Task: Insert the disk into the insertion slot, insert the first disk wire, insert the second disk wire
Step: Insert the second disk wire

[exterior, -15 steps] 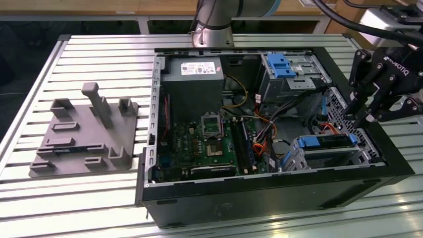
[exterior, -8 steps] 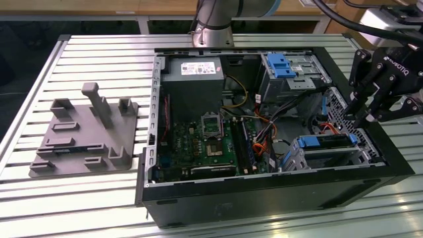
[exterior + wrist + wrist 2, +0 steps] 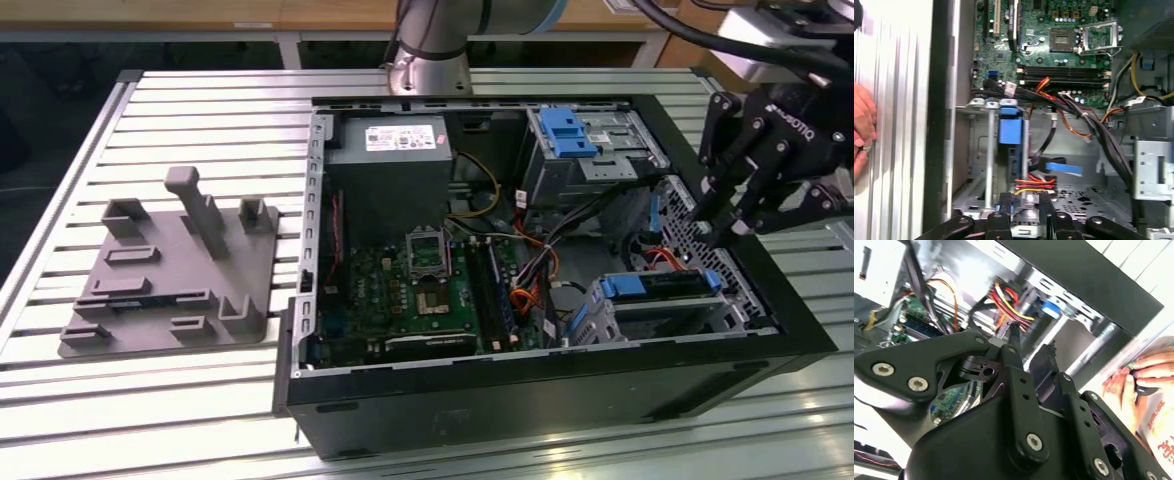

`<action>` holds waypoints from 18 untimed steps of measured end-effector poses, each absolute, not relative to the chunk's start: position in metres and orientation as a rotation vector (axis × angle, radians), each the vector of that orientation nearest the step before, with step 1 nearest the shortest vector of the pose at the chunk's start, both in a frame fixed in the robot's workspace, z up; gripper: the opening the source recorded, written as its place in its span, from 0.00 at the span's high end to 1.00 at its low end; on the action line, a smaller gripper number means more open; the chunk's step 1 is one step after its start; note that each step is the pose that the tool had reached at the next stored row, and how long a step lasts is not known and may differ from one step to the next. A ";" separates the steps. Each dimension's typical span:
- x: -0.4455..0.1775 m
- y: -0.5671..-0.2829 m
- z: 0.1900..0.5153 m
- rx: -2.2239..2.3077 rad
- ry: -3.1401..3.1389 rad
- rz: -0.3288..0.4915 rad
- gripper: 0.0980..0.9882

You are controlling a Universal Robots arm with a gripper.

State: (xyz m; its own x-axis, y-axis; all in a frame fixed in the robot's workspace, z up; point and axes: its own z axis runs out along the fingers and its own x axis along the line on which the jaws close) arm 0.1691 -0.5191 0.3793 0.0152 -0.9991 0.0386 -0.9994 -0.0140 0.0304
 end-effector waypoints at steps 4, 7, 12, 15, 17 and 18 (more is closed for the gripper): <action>0.169 -0.501 0.379 2.198 -2.167 0.018 0.70; 0.169 -0.489 0.379 2.191 -2.160 0.033 0.70; 0.169 -0.473 0.379 2.172 -2.143 0.070 0.70; 0.169 -0.471 0.381 2.173 -2.142 0.071 0.70; 0.169 -0.472 0.383 2.175 -2.141 0.069 0.70; 0.169 -0.472 0.384 2.175 -2.141 0.069 0.70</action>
